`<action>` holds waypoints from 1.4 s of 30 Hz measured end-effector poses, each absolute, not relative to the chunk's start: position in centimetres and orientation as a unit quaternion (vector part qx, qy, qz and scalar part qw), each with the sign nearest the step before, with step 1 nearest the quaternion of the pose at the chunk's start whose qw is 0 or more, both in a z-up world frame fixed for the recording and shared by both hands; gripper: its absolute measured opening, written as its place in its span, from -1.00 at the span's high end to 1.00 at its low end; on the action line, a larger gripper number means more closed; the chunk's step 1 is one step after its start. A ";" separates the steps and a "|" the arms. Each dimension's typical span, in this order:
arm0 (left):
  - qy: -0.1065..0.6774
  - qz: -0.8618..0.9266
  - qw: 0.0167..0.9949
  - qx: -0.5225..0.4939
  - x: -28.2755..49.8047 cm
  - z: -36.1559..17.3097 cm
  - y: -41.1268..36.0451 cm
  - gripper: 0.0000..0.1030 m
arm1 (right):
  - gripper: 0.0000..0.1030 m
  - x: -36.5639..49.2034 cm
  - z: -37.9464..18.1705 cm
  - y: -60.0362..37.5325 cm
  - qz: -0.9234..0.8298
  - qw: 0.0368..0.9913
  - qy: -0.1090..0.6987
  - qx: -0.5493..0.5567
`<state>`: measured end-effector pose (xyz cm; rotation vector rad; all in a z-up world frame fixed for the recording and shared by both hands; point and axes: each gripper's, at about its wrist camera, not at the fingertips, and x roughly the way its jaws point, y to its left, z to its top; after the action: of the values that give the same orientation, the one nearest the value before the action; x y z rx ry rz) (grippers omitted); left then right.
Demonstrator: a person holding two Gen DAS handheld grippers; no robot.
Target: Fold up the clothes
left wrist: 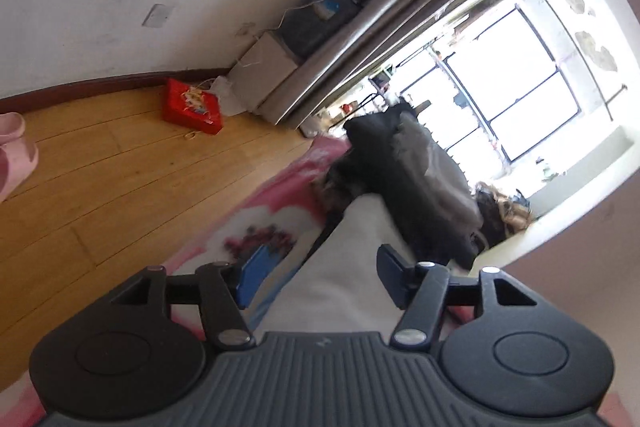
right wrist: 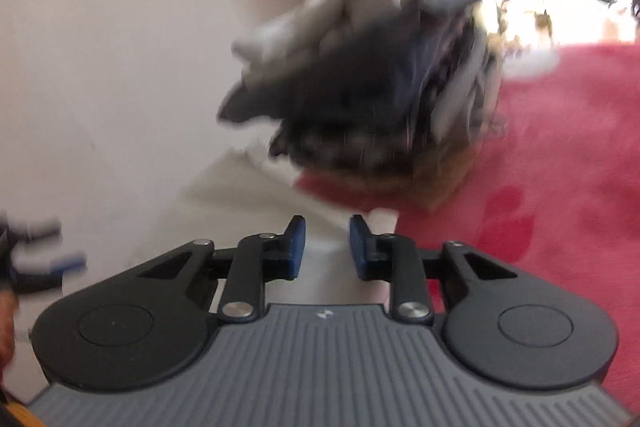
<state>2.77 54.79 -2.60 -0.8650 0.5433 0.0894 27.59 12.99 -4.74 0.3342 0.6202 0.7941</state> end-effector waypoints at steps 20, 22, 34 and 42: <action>0.265 0.022 0.887 -0.379 0.1 -7.9 51.7 0.15 | 0.76 29.4 -3.2 38.6 0.563 0.734 0.336 -0.179; 0.264 0.019 0.884 -0.386 0.0 -8.1 51.8 0.15 | 0.76 32.1 -3.6 37.8 0.508 0.775 0.345 -0.152; 0.247 0.036 0.904 -0.348 -1.7 -6.3 52.4 -0.04 | 0.65 29.9 3.5 19.0 0.458 0.843 0.263 0.096; 0.242 -0.023 0.934 -0.263 0.0 -2.3 49.2 -0.29 | 0.46 18.1 3.3 11.4 0.523 0.800 0.294 0.030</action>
<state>0.03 49.17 -2.28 -0.5385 0.4944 -0.0466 18.10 11.37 3.34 0.0643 0.6297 1.1219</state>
